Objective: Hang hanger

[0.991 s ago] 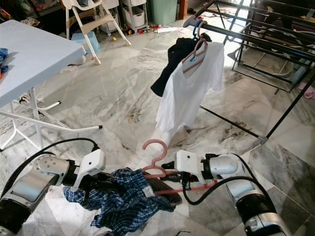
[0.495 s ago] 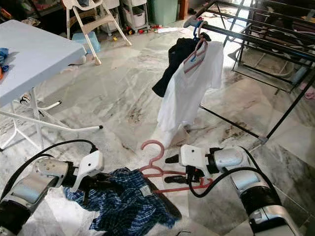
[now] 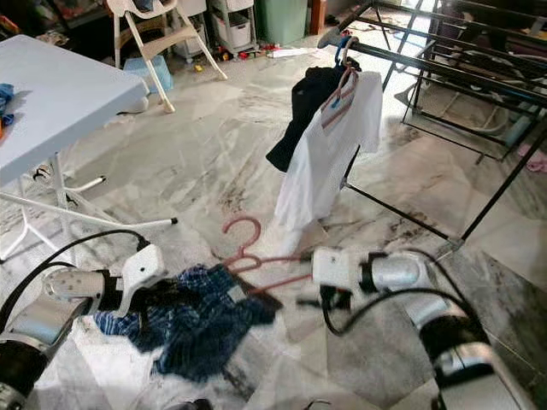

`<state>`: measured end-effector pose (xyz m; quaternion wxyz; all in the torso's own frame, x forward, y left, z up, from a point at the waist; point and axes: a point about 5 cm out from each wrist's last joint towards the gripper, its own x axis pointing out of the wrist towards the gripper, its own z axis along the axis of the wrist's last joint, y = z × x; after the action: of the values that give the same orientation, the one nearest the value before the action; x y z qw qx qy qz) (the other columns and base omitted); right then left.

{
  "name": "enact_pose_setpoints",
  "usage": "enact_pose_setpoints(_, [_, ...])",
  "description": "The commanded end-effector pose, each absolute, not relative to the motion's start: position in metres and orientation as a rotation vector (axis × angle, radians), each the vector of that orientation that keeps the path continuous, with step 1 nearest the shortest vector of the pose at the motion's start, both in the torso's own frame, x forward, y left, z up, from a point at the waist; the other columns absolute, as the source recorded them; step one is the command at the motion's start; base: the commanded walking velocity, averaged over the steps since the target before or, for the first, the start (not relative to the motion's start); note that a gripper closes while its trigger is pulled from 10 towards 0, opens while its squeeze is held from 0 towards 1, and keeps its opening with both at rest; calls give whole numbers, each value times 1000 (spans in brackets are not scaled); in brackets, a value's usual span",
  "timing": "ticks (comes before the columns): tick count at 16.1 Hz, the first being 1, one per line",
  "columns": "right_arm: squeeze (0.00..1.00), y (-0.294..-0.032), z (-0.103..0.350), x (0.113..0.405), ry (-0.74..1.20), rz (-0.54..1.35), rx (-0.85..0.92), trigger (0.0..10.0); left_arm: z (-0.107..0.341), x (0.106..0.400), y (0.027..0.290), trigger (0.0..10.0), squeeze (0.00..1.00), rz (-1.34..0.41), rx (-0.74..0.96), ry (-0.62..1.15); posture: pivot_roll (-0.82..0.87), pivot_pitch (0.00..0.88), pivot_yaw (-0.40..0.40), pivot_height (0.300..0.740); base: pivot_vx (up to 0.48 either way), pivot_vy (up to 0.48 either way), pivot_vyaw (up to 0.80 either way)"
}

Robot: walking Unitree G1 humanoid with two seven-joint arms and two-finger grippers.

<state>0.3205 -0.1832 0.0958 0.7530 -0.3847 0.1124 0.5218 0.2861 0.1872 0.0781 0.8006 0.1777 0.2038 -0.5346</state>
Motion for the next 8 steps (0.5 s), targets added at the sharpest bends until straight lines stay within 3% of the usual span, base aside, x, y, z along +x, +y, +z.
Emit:
enact_pose_setpoints(1, [1000, -184, 100, 331, 201, 998, -865, 10000, 82, 290, 194, 0, 0, -1092, 389, 403, -76, 102, 51, 740, 0, 0, 0])
enact_pose_setpoints(8, [1000, -191, 115, 353, 34, 582, -866, 10000, 80, 291, 201, 0, 0, -980, 425, 352, -69, 102, 52, 740, 0, 0, 0])
